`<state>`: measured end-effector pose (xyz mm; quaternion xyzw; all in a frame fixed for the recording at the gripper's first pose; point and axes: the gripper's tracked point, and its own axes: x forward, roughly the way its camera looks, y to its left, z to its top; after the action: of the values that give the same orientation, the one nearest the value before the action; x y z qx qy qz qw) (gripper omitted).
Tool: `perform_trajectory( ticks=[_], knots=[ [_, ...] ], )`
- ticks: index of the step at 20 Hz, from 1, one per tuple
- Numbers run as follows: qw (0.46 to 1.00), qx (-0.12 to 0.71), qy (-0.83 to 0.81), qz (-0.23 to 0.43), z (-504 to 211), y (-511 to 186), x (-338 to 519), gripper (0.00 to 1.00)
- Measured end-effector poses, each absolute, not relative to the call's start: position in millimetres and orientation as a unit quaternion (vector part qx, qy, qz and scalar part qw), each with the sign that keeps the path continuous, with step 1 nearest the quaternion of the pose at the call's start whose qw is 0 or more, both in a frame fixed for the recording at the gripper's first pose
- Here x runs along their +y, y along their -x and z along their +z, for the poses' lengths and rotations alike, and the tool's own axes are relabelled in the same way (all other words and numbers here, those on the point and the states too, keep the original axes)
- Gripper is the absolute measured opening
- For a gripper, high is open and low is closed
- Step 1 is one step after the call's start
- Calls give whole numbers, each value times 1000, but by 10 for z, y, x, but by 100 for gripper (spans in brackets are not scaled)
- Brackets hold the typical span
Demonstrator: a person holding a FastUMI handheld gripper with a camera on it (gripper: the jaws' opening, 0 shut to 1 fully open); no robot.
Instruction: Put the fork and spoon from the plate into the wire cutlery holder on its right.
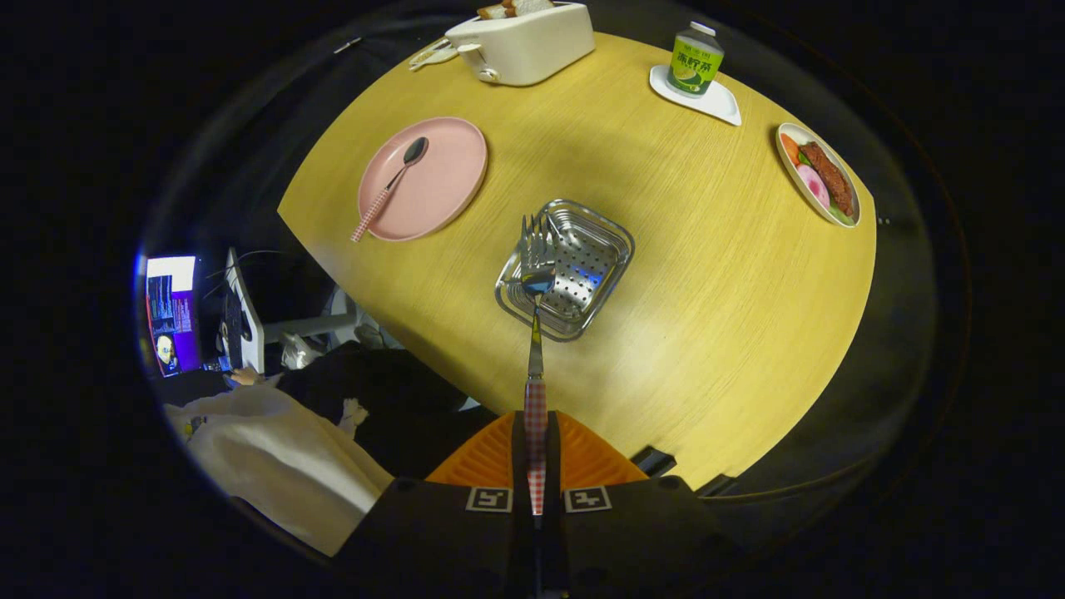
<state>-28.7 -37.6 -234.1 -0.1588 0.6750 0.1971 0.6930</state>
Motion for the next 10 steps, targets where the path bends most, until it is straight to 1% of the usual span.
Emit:
perform_trajectory(
  ticks=[7, 10],
  knots=[
    [607, 749, 180, 194, -2498, 131, -483, 8],
    [590, 763, 188, 185, -2562, 10, -456, 10]
  ],
)
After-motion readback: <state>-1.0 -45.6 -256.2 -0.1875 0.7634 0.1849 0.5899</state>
